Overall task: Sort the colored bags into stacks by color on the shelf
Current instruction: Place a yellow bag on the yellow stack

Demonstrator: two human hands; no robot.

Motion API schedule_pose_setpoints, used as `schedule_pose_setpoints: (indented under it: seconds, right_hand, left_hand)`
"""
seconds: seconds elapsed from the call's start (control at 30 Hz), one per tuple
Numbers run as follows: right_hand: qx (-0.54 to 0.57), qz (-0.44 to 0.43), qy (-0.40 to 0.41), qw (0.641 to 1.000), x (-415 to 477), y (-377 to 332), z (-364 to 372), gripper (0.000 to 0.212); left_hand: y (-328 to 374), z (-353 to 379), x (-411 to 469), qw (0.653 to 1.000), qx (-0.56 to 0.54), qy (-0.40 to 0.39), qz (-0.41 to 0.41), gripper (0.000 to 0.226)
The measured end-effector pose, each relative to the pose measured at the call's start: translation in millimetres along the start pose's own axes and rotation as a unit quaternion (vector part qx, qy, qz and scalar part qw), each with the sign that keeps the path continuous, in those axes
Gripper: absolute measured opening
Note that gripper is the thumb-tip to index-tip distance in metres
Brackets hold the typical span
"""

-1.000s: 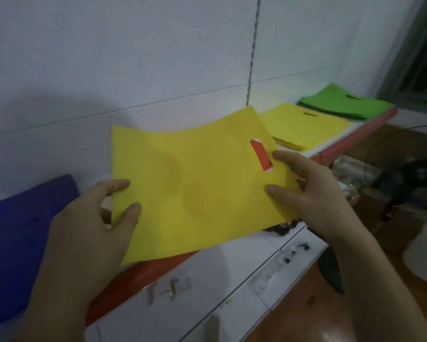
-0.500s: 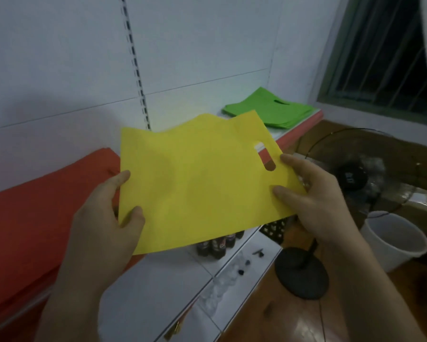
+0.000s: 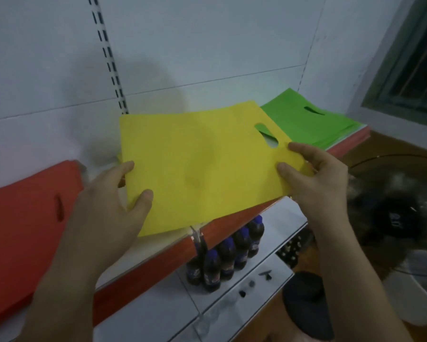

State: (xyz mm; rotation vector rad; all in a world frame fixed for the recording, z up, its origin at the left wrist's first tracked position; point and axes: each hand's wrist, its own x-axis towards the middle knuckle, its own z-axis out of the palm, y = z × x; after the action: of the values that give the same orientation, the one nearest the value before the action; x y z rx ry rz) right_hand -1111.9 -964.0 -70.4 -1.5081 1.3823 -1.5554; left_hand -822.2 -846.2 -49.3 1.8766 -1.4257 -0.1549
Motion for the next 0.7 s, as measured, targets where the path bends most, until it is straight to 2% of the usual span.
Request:
schedule_pose_setpoints:
  seconds: [0.2,0.37,0.5,0.7]
  right_hand:
    - [-0.072,-0.024,-0.066,0.995,53,21,32,0.034]
    - [-0.16,-0.067,-0.178,0.969,89,41,42,0.037]
    - [-0.227,-0.094,-0.252,0.936,114,50,40,0.041]
    - [-0.254,-0.125,-0.318,0.905,133,53,35,0.043]
  left_hand:
    - [4,20,13,0.995,0.077,-0.009,-0.07,0.068]
    - [8,44,14,0.983,0.135,-0.023,-0.119,0.076]
    - [20,65,13,0.971,0.163,-0.02,-0.173,0.072]
    - [36,78,18,0.96,0.171,0.051,-0.214,0.059]
